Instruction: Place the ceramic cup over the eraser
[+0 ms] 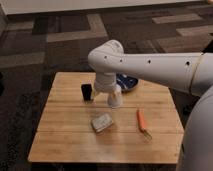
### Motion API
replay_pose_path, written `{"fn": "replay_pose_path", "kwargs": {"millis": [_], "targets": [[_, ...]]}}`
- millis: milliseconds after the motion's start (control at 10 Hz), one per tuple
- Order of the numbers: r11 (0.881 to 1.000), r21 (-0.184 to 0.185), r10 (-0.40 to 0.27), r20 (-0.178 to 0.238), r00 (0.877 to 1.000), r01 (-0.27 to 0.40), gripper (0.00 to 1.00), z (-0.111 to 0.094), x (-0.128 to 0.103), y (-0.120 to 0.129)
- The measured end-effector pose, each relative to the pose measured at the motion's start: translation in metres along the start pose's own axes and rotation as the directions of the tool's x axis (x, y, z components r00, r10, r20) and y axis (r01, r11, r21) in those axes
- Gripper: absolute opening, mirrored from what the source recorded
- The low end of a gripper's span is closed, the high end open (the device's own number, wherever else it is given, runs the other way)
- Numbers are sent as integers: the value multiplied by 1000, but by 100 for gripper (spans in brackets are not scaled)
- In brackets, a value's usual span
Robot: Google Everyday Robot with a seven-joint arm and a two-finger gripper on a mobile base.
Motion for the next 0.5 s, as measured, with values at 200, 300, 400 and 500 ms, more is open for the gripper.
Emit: {"fn": "replay_pose_path", "kwargs": {"millis": [200, 300, 400, 500], "targets": [[1000, 0, 21, -3, 1000, -21, 65, 4, -7, -8], [1000, -3, 29, -11, 1000, -29, 65, 9, -10, -12], [999, -5, 33, -16, 999, -33, 65, 11, -13, -14], [999, -3, 38, -19, 999, -38, 65, 14, -17, -17]]}}
